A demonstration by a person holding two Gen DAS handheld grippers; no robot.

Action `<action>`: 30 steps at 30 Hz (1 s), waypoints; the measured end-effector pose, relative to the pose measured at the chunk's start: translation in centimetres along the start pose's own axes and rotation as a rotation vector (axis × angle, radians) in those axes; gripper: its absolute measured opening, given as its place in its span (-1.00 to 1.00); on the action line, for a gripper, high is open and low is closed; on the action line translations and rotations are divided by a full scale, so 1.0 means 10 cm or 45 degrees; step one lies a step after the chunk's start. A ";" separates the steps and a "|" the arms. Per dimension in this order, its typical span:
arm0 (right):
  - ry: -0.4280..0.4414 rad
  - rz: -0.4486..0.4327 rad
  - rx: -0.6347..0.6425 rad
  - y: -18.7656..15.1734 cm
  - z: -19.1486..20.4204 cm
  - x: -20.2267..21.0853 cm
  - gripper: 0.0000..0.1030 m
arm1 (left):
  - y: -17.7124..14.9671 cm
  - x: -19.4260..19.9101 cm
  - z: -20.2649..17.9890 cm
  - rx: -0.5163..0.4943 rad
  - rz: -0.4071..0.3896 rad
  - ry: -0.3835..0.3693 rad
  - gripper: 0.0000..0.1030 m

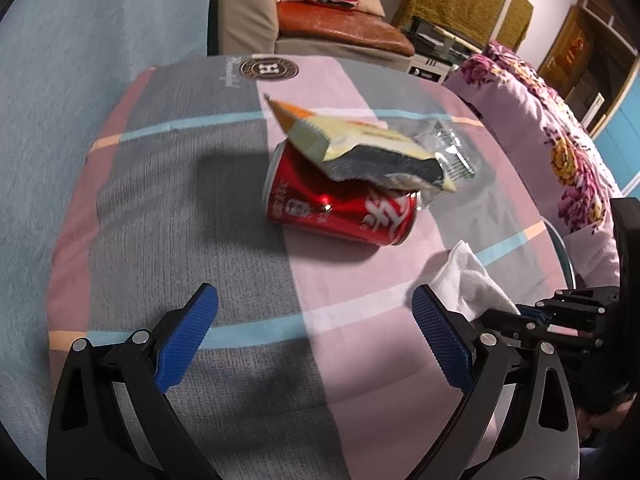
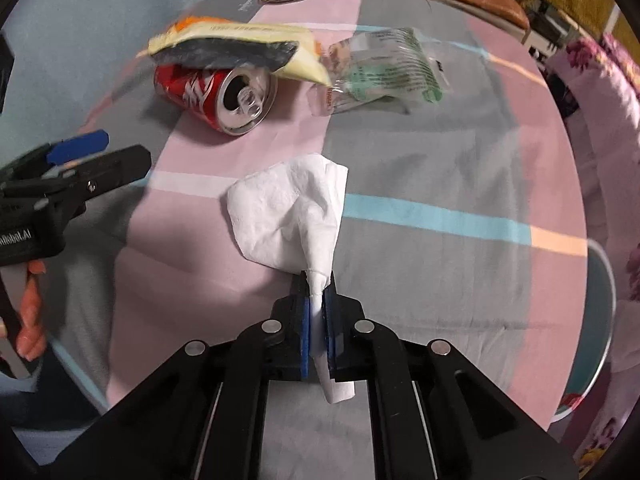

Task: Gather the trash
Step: 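Grasp the white tissue with the right tool and lift it, then grasp the clear plastic snack bag with the left tool while the right tool holds the tissue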

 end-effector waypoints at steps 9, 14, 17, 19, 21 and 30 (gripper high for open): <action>-0.041 -0.094 -0.130 0.13 -0.64 0.41 -0.88 | 0.32 0.14 -0.39 -0.136 -0.052 -0.027 0.89; -0.051 -0.114 -0.177 0.23 -0.97 0.52 -0.88 | 0.60 0.08 -0.75 -0.312 -0.060 -0.038 0.89; -0.045 -0.117 -0.229 0.32 -1.21 0.52 -0.88 | 0.77 -0.09 -0.96 -0.419 -0.016 -0.054 0.89; -0.027 -0.116 -0.263 0.37 -1.32 0.52 -0.88 | 0.85 -0.24 -1.08 -0.487 0.021 -0.061 0.89; 0.012 -0.109 -0.299 0.43 -1.44 0.51 -0.88 | 0.92 -0.41 -1.18 -0.553 0.070 -0.069 0.89; 0.049 -0.050 -0.351 0.51 -1.72 0.31 -0.88 | 0.98 -1.15 -1.30 -0.771 0.278 -0.027 0.89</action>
Point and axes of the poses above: each gripper's, at about its wrist camera, not at the fingertips, and x roughly against the way its jaws point, z to its left, y to its top, the point moved 7 cm from there along -x, roughly the way its jaws point, and after that the axes turned 4 degrees about -y, right-handed, at the moved point
